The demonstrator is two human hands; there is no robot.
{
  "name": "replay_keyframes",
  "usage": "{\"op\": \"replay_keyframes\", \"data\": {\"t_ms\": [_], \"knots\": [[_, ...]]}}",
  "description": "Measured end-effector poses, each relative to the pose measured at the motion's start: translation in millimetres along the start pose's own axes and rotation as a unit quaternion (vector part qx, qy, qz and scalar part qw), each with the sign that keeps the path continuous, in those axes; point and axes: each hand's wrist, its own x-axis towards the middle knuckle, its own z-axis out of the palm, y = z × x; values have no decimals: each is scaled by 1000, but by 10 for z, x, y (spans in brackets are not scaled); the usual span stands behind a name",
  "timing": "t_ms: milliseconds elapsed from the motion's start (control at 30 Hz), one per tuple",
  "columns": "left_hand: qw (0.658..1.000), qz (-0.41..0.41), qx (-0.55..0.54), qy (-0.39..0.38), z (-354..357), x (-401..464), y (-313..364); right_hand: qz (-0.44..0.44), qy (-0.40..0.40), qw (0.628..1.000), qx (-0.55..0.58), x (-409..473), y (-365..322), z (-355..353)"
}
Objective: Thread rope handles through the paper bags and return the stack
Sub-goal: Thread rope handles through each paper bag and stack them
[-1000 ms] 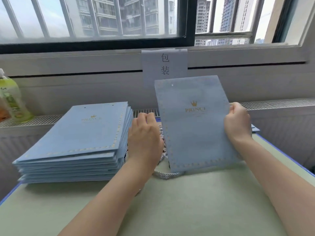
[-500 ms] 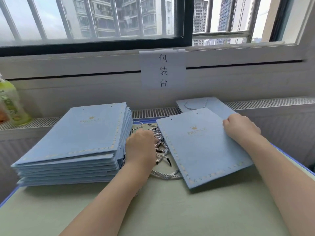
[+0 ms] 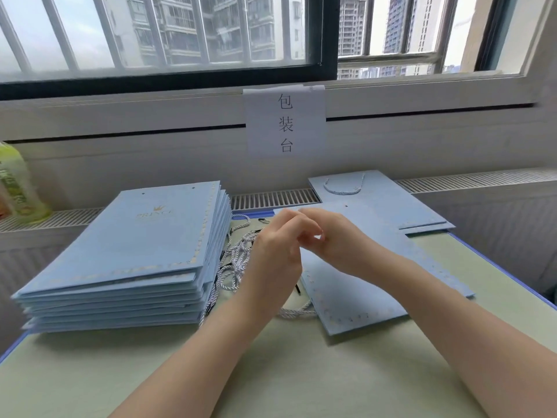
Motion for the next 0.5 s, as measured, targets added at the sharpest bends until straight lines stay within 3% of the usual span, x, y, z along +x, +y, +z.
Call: {"op": "replay_keyframes", "data": {"t_ms": [167, 233, 333, 500], "knots": [[996, -6, 27, 88, -26, 38, 105, 34, 119, 991, 48, 24, 18, -168], [995, -41, 52, 77, -15, 38, 56, 55, 186, 975, 105, 41, -2, -240], [990, -107, 86, -29, 21, -16, -76, 122, 267, 936, 194, 62, -10, -329], [945, -224, 134, -196, 67, -83, -159, 223, 343, 895, 178, 62, 149, -495]]}}
